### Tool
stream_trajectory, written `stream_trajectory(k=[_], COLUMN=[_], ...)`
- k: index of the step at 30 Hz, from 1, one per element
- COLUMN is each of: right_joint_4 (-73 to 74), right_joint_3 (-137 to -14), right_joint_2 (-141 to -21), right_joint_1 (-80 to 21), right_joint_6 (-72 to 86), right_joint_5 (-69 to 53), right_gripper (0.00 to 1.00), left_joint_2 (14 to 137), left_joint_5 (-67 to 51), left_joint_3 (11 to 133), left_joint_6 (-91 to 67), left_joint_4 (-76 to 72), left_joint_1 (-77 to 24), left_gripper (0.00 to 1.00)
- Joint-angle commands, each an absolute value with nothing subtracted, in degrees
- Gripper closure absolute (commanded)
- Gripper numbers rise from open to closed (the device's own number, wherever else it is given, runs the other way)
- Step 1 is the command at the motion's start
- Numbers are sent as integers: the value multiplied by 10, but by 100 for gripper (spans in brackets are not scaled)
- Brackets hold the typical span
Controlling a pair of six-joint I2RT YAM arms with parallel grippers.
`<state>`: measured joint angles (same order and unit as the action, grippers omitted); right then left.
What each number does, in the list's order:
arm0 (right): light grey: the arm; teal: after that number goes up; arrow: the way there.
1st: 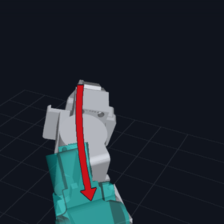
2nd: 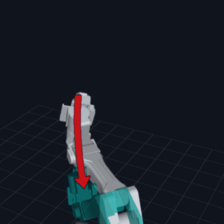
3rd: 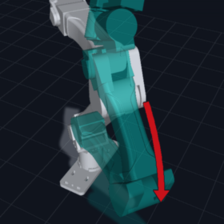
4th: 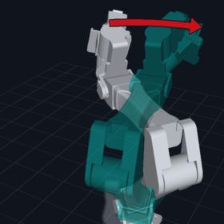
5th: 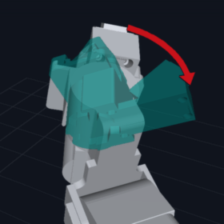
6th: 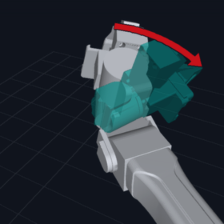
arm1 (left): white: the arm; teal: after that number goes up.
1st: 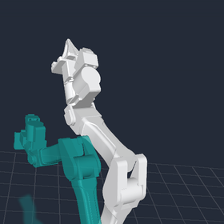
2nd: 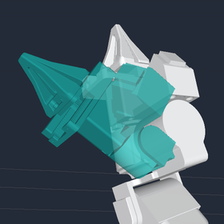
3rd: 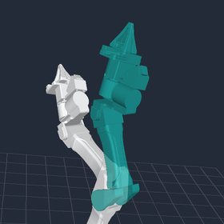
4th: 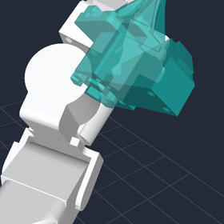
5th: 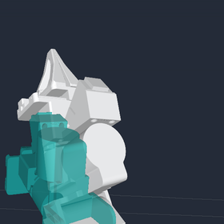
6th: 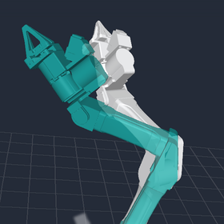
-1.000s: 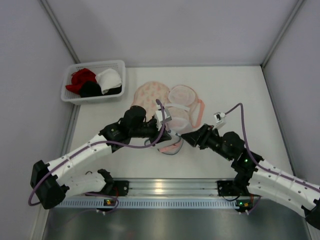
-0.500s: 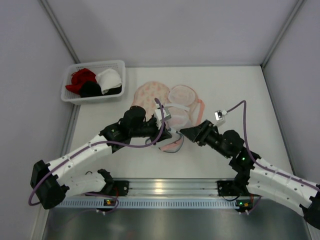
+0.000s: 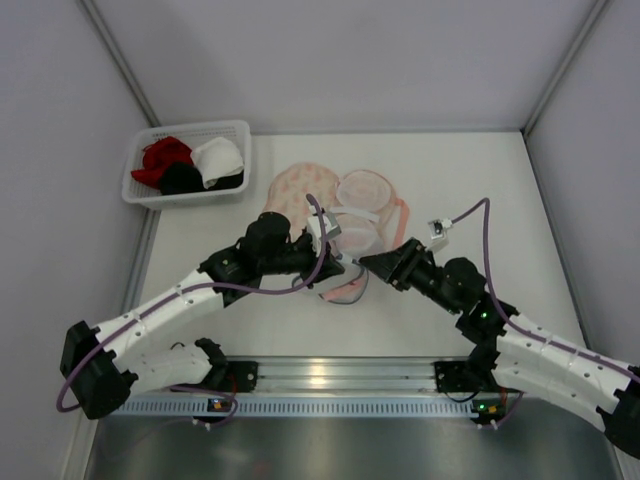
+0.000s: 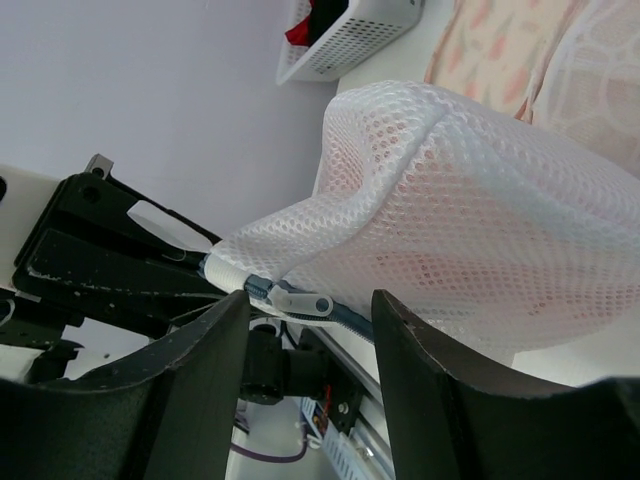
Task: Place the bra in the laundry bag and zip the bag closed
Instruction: Zip the zipper on the laundry bag.
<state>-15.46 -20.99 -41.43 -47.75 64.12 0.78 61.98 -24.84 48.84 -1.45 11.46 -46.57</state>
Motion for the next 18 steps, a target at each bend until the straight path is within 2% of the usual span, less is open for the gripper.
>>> stream_trajectory(k=[1, 18], right_joint_4=[-197, -214], right_joint_3=[-220, -225], right_joint_2=[-401, -421], right_joint_1=[-467, -455], right_joint_6=[657, 678], right_joint_5=[4, -20], right_gripper=[48, 52], left_joint_2=[614, 617], left_joint_5=[-237, -224], left_joint_3=[484, 483], left_joint_6=[-27, -24], left_joint_4=[55, 51], left_joint_1=[-469, -485], left_gripper=[100, 100])
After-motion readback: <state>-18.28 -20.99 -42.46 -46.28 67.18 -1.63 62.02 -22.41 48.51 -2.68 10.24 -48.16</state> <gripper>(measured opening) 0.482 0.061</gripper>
